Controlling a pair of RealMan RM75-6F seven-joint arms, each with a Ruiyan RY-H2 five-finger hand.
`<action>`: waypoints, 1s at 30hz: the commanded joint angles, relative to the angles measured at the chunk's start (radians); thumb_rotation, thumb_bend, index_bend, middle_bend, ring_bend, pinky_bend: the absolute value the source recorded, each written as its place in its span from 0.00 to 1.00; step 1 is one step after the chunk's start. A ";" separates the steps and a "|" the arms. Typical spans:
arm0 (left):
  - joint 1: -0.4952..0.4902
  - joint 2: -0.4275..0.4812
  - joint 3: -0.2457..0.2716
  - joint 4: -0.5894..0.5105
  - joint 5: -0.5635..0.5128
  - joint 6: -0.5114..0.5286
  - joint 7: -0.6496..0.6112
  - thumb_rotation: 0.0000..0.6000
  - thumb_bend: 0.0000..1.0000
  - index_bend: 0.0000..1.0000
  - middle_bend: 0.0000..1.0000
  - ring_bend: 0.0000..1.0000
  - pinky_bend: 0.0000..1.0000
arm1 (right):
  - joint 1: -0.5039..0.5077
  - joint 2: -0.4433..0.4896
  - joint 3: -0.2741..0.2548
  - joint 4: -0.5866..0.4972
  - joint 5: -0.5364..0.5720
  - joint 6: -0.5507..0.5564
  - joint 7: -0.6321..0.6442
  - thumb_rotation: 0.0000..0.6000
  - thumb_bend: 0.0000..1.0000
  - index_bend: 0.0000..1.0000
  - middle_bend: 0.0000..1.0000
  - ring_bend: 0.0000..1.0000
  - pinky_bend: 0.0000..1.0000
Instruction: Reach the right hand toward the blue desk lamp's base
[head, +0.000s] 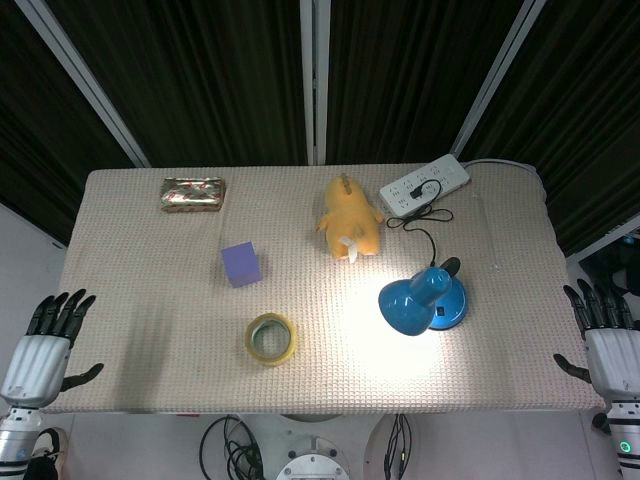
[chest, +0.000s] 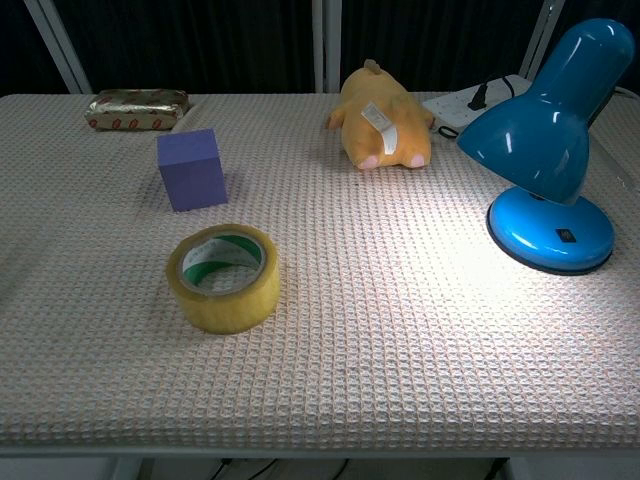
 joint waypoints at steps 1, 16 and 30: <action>0.000 0.000 0.000 0.000 0.000 0.000 0.000 1.00 0.10 0.06 0.01 0.00 0.00 | 0.000 0.006 -0.003 -0.009 0.004 -0.005 -0.005 1.00 0.03 0.00 0.00 0.00 0.00; 0.002 -0.001 -0.005 -0.005 -0.010 0.000 0.015 1.00 0.10 0.06 0.01 0.00 0.00 | 0.012 0.017 -0.016 -0.003 -0.006 -0.042 0.012 1.00 0.03 0.00 0.00 0.00 0.00; -0.009 -0.012 -0.006 -0.007 -0.012 -0.019 0.033 1.00 0.10 0.05 0.01 0.00 0.00 | 0.051 -0.054 -0.046 0.090 -0.126 -0.040 0.127 1.00 0.04 0.00 0.90 0.96 0.94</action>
